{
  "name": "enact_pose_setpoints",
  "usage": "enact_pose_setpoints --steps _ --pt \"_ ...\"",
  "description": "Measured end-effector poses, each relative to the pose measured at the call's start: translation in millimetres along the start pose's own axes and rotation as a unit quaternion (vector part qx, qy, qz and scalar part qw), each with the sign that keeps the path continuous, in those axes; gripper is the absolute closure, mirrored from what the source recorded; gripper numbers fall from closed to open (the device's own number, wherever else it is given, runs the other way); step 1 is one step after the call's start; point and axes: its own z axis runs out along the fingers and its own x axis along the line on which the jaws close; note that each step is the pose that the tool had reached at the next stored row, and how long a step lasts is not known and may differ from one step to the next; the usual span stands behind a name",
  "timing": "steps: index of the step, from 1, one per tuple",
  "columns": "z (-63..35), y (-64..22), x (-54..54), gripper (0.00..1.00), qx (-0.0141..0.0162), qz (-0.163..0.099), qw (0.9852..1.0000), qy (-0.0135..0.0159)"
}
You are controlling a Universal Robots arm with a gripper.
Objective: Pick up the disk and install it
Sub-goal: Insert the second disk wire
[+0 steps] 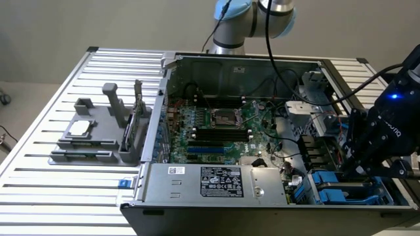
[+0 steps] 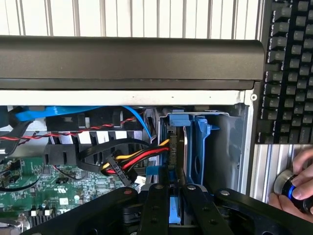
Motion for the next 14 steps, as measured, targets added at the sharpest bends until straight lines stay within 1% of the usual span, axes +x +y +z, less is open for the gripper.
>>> enact_pose_setpoints --steps 4,8,10,11,14 --pt "0.0 0.0 -0.5 0.84 0.0 0.0 1.0 0.0018" --pt "0.1 0.1 -0.6 0.84 -0.0001 0.0 1.0 0.0027" --pt "0.1 0.0 -0.7 0.82 0.0003 0.0 1.0 0.003" --pt "-0.4 -0.1 -0.8 0.75 0.0005 0.0 1.0 0.0031" --pt "-4.5 -0.3 -1.0 0.75 0.0012 0.0 1.0 0.0031"
